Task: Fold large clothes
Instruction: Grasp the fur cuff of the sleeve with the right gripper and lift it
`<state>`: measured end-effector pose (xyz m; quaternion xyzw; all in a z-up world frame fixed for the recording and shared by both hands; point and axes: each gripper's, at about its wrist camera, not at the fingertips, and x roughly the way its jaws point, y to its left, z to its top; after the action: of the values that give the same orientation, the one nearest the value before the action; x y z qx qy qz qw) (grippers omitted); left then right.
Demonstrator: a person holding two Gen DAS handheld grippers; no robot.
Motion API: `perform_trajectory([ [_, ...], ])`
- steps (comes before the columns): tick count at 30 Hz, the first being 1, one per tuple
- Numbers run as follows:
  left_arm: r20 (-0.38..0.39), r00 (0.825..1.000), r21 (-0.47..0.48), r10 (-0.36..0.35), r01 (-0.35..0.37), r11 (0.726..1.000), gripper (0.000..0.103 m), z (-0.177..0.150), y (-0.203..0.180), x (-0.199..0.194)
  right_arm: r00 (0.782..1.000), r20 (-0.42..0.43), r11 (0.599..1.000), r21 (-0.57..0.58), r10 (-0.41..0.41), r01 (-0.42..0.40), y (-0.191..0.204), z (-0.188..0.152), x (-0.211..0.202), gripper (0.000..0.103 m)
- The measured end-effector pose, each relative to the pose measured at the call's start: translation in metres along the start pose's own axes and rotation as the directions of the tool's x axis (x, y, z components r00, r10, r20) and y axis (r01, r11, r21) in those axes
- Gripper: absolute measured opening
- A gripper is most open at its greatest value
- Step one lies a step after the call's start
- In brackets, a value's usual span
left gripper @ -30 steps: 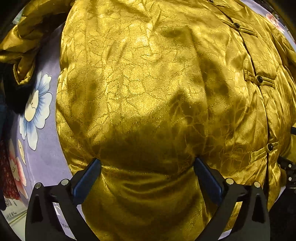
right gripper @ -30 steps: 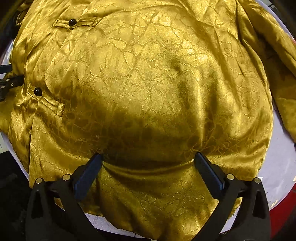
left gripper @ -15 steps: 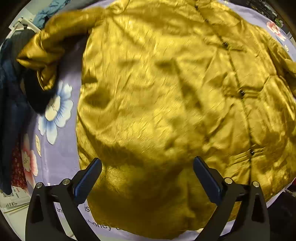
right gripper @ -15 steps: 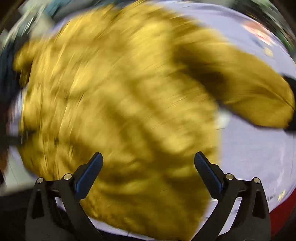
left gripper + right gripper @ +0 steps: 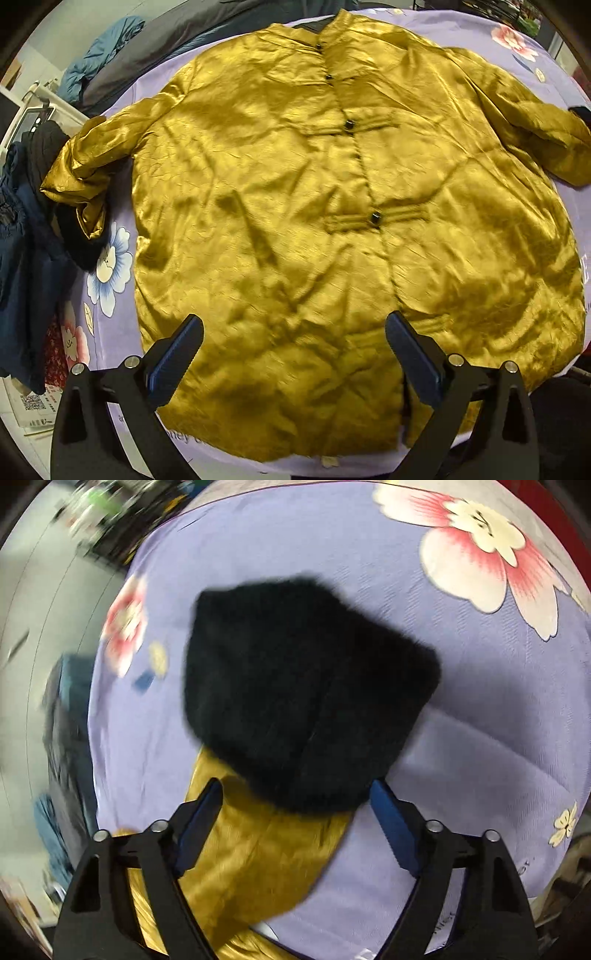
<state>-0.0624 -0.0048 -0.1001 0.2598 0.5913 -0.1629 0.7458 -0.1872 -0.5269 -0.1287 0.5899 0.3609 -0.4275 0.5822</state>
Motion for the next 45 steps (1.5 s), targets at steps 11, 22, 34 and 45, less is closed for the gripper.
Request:
perform_trajectory([
  [11,-0.012,0.998,0.112,0.055,-0.054,0.992,0.097,-0.011,-0.022,0.006,0.998,0.009,0.997,-0.021,0.069,-0.069,-0.007,0.017,-0.009,0.019],
  [22,0.14,0.99,0.147,0.036,-0.057,0.988,0.097,0.009,-0.02,-0.016,0.909,0.294,0.932,-0.295,0.296,-0.208,0.033,0.036,-0.134,0.015],
  [34,0.115,0.992,0.042,0.046,-0.051,0.998,0.097,-0.005,0.026,-0.003,0.91,0.248,0.754,-0.649,0.332,-0.099,0.165,-0.055,-0.124,0.015],
  [45,0.134,0.985,-0.186,0.108,-0.082,0.979,0.097,-0.015,0.101,-0.01,0.94,-0.051,-0.037,-0.998,0.338,-0.041,0.323,-0.375,-0.063,0.015],
])
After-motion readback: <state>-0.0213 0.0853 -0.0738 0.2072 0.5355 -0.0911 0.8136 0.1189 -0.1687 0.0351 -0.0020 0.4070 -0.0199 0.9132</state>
